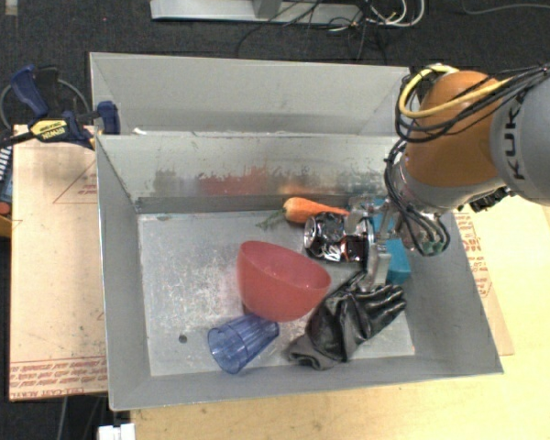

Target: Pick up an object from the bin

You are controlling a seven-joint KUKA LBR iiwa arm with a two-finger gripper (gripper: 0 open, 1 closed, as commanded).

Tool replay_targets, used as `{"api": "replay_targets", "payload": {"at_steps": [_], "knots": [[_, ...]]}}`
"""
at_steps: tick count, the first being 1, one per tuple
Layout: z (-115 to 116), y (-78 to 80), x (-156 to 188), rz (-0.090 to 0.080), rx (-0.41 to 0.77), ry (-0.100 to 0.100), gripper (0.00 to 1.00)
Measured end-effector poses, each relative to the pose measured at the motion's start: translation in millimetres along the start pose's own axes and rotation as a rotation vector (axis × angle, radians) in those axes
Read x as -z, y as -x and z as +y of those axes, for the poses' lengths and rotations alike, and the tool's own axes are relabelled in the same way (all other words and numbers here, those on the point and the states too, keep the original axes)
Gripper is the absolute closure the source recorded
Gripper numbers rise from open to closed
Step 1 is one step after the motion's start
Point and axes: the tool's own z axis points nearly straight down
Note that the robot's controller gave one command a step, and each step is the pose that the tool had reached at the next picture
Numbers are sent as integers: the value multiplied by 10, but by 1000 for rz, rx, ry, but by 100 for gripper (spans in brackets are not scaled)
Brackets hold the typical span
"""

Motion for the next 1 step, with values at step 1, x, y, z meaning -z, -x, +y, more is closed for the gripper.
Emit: {"api": "replay_targets", "payload": {"at_steps": [1], "knots": [[5, 17, 49, -8, 2, -1, 0]]}}
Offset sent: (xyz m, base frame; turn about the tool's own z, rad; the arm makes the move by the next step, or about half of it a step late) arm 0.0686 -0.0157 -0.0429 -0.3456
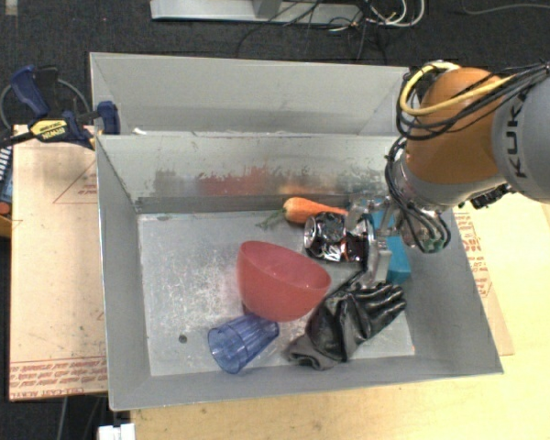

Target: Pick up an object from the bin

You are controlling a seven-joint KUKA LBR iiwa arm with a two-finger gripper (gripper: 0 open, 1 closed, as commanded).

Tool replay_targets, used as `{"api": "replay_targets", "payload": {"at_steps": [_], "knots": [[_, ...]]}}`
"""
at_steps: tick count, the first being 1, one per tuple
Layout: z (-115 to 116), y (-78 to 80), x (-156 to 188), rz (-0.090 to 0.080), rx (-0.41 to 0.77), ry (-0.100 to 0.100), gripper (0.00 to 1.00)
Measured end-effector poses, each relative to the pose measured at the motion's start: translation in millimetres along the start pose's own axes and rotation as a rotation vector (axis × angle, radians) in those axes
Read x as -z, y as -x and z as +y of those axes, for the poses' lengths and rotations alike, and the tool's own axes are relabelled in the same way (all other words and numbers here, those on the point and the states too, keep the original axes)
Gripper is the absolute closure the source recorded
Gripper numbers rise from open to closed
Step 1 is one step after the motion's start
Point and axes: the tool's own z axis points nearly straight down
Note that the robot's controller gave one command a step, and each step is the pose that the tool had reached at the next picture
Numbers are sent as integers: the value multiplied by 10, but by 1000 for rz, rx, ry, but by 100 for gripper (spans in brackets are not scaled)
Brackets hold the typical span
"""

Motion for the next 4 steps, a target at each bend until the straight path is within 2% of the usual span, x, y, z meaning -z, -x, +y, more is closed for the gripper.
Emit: {"api": "replay_targets", "payload": {"at_steps": [1, 2, 3, 4], "knots": [[-158, 672, -493, 5, 340, 3, 0], [-155, 640, -525, -3, 235, 1, 0], [74, 722, -371, -1, 588, 4, 0], [-26, 734, -940, -8, 567, 1, 0]]}}
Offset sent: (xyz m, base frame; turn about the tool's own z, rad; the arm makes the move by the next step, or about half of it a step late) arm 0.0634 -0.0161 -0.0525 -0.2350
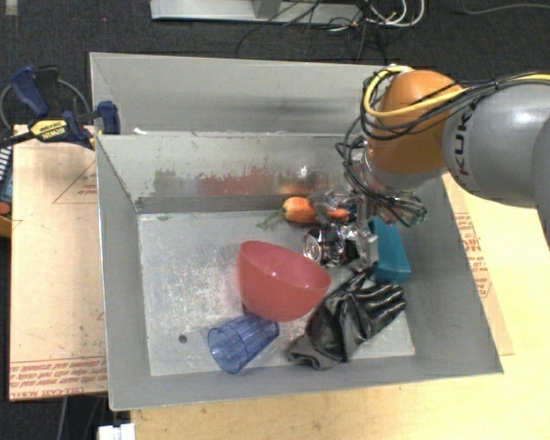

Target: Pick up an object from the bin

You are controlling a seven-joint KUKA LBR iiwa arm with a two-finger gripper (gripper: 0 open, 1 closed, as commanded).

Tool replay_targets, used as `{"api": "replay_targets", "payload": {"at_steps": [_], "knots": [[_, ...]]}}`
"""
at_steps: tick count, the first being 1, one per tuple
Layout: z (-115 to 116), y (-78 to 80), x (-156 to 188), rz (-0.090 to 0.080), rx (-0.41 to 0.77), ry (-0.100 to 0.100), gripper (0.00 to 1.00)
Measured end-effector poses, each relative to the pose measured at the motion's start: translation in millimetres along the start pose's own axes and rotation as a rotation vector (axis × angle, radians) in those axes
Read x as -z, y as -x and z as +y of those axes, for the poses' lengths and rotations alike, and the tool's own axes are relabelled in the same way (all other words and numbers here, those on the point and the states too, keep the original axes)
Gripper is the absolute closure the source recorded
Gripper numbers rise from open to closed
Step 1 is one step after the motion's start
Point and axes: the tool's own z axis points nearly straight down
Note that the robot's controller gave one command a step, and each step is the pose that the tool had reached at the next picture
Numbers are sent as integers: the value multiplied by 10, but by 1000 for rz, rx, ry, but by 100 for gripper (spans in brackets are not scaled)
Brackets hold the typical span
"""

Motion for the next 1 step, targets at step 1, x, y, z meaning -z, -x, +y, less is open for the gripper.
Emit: {"api": "replay_targets", "payload": {"at_steps": [1], "knots": [[-149, -83, 15, -6, 137, 4, 100]]}}
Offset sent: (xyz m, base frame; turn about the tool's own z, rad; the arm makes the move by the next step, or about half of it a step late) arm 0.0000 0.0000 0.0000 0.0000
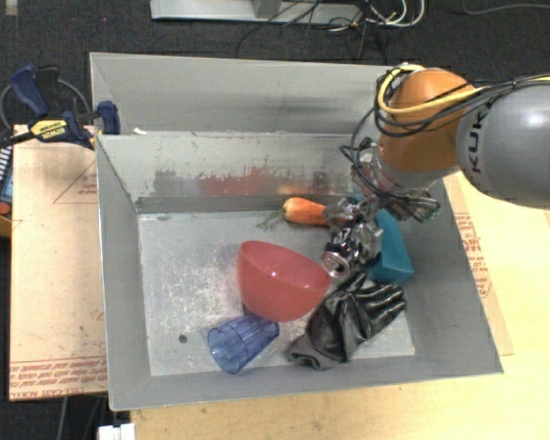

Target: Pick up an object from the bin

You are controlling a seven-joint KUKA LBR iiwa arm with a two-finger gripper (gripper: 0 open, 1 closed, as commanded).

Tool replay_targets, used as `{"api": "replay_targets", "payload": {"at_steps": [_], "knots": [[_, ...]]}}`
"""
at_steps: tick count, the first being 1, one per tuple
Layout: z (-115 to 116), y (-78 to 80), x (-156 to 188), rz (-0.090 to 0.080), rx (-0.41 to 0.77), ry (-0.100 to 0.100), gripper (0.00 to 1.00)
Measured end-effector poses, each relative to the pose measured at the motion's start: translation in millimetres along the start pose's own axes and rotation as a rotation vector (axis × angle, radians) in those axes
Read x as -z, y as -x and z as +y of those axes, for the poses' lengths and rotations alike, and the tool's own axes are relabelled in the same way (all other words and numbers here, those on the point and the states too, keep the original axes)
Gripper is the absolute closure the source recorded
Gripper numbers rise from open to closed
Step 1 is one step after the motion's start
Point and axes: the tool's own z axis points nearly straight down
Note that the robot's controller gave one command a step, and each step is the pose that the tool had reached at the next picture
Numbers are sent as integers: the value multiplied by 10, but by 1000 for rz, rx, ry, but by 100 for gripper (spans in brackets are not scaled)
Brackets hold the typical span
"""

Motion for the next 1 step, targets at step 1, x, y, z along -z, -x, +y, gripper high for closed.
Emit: {"api": "replay_targets", "payload": {"at_steps": [1], "knots": [[-4, -3, 0, -1, 1, 1, 100]]}}
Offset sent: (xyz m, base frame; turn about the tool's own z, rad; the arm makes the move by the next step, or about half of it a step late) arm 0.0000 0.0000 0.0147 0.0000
